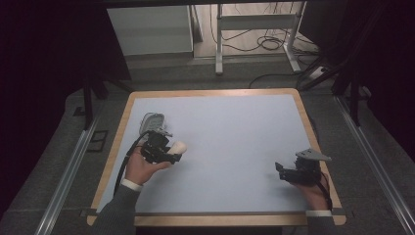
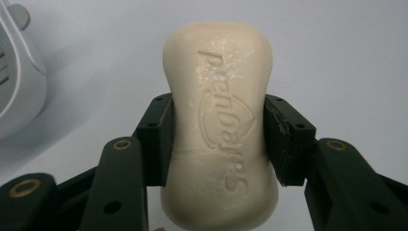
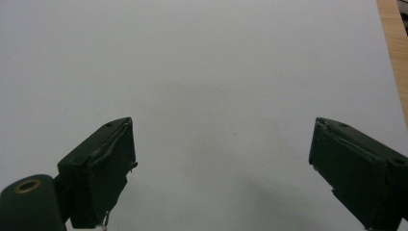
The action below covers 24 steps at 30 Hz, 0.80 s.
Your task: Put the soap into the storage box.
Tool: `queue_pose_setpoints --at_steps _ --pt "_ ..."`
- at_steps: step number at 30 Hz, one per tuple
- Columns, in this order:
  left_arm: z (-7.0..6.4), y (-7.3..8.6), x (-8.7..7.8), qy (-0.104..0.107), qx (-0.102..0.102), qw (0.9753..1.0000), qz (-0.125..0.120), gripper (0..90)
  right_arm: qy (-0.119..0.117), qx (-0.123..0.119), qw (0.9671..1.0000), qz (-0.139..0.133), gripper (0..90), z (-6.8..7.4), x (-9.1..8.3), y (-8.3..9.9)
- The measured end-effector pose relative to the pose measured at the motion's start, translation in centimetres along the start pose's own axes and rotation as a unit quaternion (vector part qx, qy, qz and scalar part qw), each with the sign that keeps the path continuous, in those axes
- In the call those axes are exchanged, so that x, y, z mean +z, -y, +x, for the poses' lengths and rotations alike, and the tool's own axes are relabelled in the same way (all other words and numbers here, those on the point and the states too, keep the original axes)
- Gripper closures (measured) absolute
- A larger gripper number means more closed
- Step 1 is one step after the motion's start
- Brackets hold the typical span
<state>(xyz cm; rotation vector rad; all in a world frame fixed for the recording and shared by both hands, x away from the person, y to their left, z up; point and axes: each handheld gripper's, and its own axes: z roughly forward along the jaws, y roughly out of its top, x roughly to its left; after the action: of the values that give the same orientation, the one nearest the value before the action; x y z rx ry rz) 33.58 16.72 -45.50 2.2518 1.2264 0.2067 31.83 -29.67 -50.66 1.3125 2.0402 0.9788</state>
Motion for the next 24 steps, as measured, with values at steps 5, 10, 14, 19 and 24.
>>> queue_pose_setpoints --at_steps 5,10,14,19,24 --pt "0.3 -0.3 -0.1 -0.004 -0.002 1.0000 -0.005 49.3 0.001 0.001 1.0000 0.002 8.6 0.0 0.0 0.0" --pt "0.6 -0.7 -0.1 -0.006 -0.003 1.0000 -0.003 49.3 0.001 0.001 1.0000 0.001 8.6 -0.1 0.0 0.0" --pt "0.9 -0.8 -0.1 -0.008 -0.005 0.9999 -0.002 49.3 0.001 0.003 1.0000 0.001 8.6 -0.1 0.0 0.0" --pt "1.2 -1.1 -0.2 -0.012 -0.005 0.9999 0.001 49.3 0.001 0.003 1.0000 0.002 8.6 -0.2 0.0 0.1" --pt "1.5 -1.4 -0.3 -0.011 -0.008 0.9999 -0.002 49.3 0.002 0.005 1.0000 0.001 8.6 -0.2 0.0 0.1"
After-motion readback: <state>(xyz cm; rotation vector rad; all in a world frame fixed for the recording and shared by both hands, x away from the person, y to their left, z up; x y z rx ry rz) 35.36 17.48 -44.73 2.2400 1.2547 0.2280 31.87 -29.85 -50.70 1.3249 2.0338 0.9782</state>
